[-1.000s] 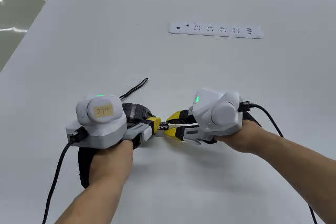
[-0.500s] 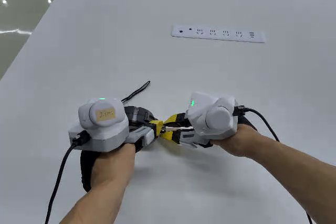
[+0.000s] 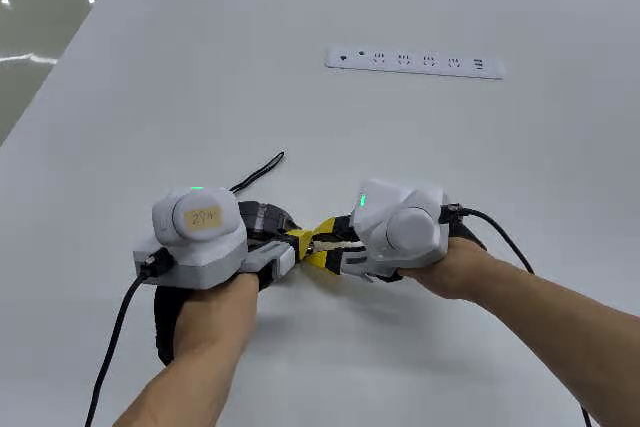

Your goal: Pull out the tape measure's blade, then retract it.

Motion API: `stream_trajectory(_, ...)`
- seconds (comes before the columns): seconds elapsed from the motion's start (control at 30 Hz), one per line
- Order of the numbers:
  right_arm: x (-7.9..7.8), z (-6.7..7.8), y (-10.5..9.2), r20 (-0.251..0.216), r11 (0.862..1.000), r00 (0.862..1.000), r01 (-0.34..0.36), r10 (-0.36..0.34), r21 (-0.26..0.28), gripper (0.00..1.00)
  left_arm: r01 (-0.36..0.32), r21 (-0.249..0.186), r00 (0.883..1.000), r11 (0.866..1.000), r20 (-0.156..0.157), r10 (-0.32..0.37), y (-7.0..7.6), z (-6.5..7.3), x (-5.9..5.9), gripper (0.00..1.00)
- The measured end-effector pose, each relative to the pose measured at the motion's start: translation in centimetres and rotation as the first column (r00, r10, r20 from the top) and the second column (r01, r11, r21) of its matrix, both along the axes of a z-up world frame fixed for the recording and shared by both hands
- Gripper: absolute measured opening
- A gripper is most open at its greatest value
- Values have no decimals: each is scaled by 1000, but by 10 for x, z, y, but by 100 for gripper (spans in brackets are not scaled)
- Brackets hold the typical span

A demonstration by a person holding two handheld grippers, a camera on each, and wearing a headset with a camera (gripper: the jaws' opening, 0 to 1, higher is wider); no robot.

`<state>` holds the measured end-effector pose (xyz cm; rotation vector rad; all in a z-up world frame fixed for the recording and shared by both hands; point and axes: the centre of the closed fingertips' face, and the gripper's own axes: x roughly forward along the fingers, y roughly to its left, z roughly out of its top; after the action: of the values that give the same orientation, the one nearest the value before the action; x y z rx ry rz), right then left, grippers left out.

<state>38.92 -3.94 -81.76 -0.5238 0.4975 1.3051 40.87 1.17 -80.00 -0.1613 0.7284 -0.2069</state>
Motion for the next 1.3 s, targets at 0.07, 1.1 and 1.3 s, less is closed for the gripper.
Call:
stream_trajectory(0.07, 0, 0, 0, 0, 1000, 1000, 0, 0, 0, 13, 0, 0, 1000, 1000, 0, 0, 0, 0, 0, 64)
stream_trajectory(1.1, 2, -1, -2, 36, 999, 999, 24, -22, -41, 19, 62, 60, 998, 996, -12, -62, -1, -2, -2, 66)
stream_trajectory(1.3, 4, 1, -12, 21, 997, 998, 61, -60, -46, 27, 96, 72, 995, 993, -14, -95, 0, -2, -5, 68)
